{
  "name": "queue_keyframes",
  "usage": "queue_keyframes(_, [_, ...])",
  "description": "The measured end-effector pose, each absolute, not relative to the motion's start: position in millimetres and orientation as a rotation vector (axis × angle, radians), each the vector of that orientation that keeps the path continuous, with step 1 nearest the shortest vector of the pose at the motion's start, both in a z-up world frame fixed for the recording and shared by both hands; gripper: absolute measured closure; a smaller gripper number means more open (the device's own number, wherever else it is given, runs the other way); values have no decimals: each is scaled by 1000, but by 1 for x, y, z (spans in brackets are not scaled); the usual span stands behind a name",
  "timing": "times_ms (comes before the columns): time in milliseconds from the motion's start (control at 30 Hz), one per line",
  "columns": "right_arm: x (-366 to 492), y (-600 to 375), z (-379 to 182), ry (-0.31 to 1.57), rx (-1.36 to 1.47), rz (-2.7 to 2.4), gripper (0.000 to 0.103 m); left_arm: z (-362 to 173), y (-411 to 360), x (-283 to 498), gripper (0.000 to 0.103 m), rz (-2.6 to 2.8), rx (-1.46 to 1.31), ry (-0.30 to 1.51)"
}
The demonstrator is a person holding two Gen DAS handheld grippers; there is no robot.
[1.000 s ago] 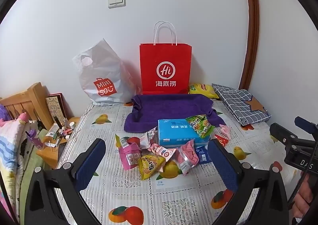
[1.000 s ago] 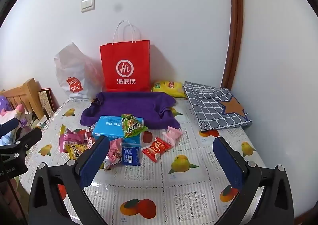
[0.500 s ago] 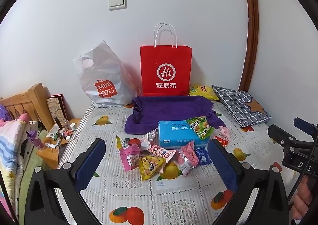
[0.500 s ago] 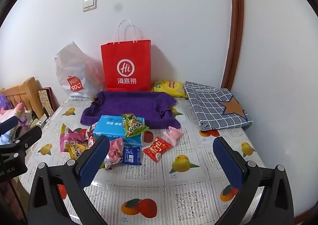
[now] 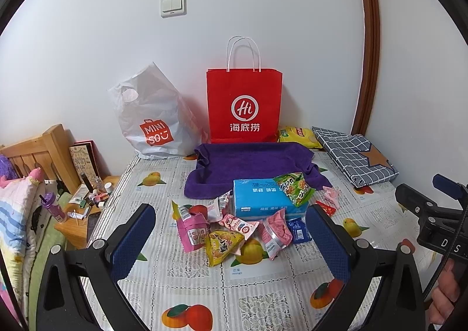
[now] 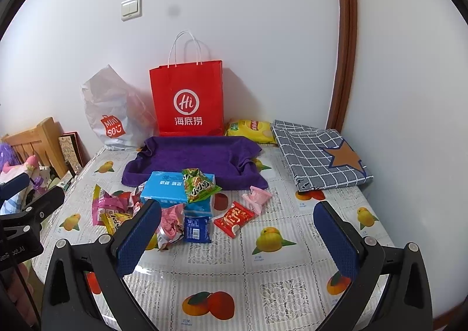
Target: Organize snacks
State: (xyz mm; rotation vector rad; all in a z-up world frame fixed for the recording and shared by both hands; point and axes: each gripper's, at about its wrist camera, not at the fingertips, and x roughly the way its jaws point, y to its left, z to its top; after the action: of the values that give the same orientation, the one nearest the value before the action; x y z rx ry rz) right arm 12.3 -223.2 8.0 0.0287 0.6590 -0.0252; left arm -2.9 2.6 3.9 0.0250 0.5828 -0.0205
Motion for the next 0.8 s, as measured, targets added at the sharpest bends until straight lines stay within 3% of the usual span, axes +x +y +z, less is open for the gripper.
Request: queue_keyframes(800, [10,-219,12,651,28,-20,1,7,4,-3,0,-22,24,578])
